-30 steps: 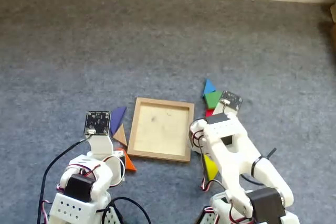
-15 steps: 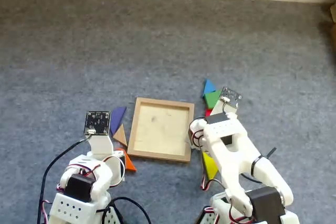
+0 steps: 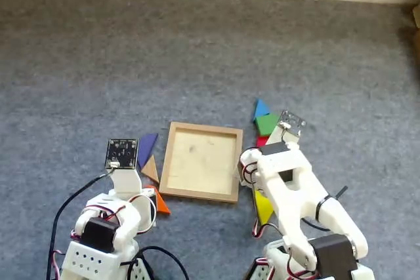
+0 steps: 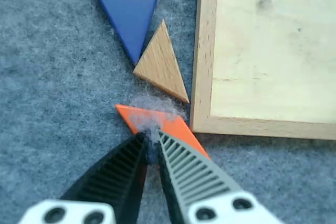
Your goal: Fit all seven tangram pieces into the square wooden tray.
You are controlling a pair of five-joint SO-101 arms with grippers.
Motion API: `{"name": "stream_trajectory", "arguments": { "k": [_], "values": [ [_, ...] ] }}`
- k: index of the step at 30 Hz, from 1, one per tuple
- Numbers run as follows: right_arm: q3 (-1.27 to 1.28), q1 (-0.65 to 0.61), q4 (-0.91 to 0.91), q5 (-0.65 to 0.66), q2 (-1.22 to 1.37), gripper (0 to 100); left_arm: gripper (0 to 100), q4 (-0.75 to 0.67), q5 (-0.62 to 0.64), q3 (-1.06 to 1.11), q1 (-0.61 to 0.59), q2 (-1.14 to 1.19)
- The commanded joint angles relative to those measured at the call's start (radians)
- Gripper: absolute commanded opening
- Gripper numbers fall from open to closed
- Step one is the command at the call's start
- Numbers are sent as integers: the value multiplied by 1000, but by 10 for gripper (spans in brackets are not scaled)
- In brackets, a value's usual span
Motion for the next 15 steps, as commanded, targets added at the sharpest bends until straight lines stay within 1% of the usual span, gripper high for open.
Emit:
{"name": "stream_trajectory", "arguments": {
  "k": [1, 7, 13, 15],
  "values": [
    [13, 27, -8, -3, -5, 335, 7, 2, -2, 21, 12, -8],
    [36, 25, -8, -3, -5, 325, 7, 2, -2, 21, 12, -8],
    [33, 25, -12, -2, -12, 152, 7, 2, -2, 21, 12, -8],
    [33, 25, -12, -2, -13, 135, 7, 2, -2, 21, 12, -8]
  ]
}}
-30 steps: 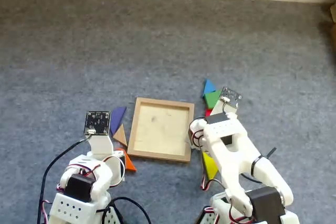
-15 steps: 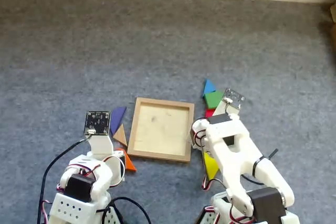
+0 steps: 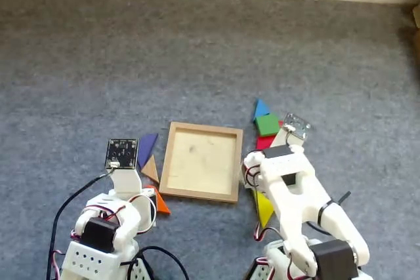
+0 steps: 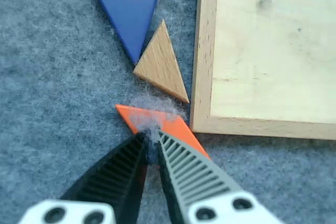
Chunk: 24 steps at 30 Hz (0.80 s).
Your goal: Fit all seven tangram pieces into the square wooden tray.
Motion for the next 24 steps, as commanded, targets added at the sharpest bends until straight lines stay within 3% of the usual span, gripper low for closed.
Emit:
{"name": "stream_trajectory", "arguments": {
  "k": [1, 14, 24],
  "values": [
    [2, 5, -22, -2, 5, 135, 7, 2, -2, 21, 12, -8],
    [-5, 7, -13, 0, 2, 135, 7, 2, -2, 21, 12, -8],
    [-163, 5, 240, 0, 2, 135, 7, 2, -2, 21, 12, -8]
  ]
}}
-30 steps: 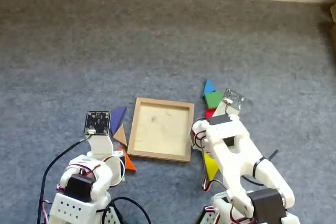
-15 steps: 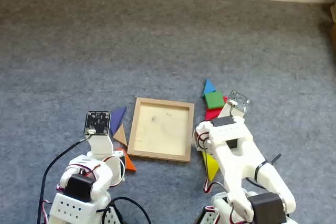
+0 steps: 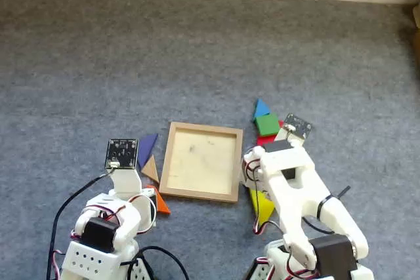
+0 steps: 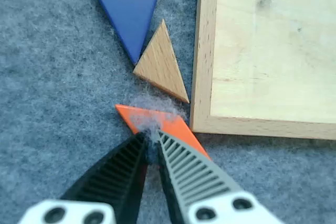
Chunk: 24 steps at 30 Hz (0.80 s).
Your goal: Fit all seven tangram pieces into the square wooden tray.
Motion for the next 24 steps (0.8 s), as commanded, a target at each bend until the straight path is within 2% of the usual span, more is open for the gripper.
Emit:
{"name": "stream_trajectory", "arguments": {
  "k": [1, 13, 17, 24],
  "values": [
    [-105, 7, 104, -2, -15, 135, 7, 2, -2, 21, 12, -8],
    [-243, -1, 142, -2, -15, 135, 7, 2, -2, 21, 12, -8],
    [-291, -76, 137, 0, -15, 135, 7, 2, -2, 21, 12, -8],
    [-360, -199, 70, 104, -5, 135, 7, 2, -2, 21, 12, -8]
  ]
}}
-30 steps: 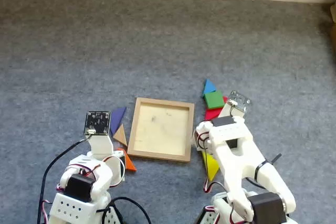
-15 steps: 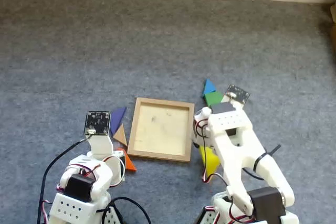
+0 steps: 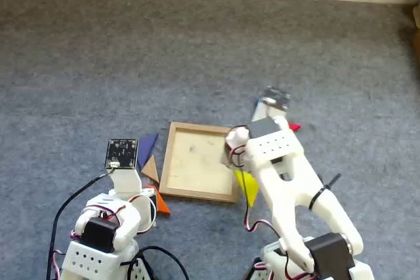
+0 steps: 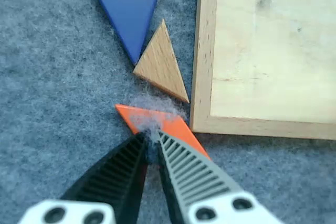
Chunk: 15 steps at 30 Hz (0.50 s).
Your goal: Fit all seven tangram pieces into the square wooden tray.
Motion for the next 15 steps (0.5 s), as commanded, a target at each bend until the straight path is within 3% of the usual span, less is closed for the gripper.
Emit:
{"name": "stream_trajectory", "arguments": {
  "k": [1, 6, 15],
  "values": [
    [-65, -41, -101, 51, -7, 135, 7, 2, -2, 21, 12, -8],
    [-64, -87, -286, 150, -5, 135, 7, 2, -2, 21, 12, -8],
    [-61, -182, -306, 190, -2, 135, 7, 2, -2, 21, 12, -8]
  ]
}}
